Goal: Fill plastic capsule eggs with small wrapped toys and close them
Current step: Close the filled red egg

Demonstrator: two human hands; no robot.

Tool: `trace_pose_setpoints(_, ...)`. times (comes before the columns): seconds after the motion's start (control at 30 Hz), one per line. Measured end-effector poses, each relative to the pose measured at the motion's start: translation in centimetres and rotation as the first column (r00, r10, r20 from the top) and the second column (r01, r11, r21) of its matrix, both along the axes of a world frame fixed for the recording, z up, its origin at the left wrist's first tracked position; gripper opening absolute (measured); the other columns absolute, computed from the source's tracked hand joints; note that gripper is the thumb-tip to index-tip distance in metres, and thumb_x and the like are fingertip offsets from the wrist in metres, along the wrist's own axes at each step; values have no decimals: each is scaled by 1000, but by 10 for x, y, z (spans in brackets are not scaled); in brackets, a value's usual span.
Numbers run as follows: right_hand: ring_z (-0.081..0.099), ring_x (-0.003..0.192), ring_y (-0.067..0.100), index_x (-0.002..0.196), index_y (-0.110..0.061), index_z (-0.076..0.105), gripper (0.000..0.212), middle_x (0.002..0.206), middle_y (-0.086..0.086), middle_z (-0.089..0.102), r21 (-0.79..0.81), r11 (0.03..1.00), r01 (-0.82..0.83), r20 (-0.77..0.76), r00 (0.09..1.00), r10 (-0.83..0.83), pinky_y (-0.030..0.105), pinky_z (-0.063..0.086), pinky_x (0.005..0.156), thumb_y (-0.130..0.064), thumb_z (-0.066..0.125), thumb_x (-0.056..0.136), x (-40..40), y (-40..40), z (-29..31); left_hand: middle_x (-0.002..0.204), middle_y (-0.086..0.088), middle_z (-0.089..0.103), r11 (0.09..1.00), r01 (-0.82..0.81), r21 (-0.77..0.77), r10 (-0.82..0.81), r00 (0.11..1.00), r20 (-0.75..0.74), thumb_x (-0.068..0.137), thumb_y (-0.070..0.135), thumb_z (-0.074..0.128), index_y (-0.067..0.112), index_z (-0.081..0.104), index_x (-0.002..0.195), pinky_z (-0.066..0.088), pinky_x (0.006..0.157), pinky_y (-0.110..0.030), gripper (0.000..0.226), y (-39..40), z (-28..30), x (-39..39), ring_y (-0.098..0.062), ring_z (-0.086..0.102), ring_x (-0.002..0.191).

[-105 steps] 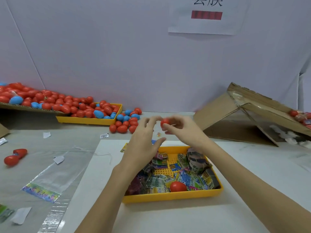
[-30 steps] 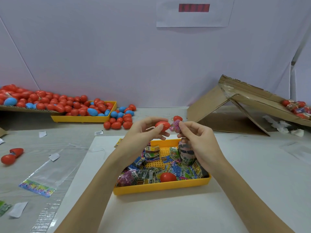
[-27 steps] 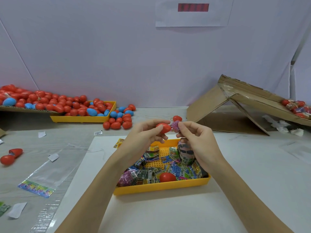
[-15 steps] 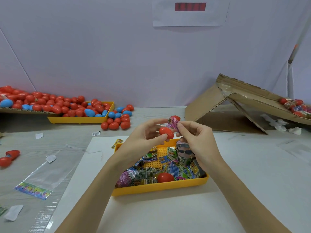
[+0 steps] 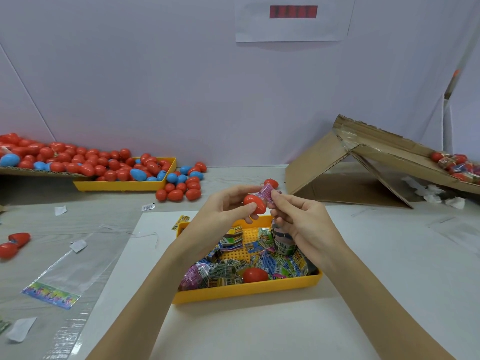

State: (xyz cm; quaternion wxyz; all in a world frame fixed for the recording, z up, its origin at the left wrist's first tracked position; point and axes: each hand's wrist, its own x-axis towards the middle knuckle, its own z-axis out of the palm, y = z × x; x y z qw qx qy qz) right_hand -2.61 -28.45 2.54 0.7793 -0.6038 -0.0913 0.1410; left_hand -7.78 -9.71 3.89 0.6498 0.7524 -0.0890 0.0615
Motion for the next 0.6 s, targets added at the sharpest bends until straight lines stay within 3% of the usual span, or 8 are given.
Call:
trace_pose_setpoints(0.27, 67, 72, 6, 90, -11, 84, 23, 81, 4, 74, 46, 998, -47, -32, 998, 48, 17, 56, 65, -32, 79, 83, -1, 2, 0, 98, 1, 76, 1000, 9, -28, -9, 1000, -10, 100, 9, 64, 16, 66, 133, 55, 80, -21, 34, 2, -2, 2, -9, 69, 83)
trace_pose_setpoints(0.6, 66, 73, 9, 94, -9, 83, 31, 80, 6, 73, -21, 999, -38, 5, 999, 38, 23, 57, 73, -36, 82, 79, -1, 2, 1, 93, 0, 75, 999, 4, -41, -5, 1000, -18, 99, 10, 65, 14, 67, 130, 54, 79, -19, 31, 2, -3, 3, -9, 69, 82)
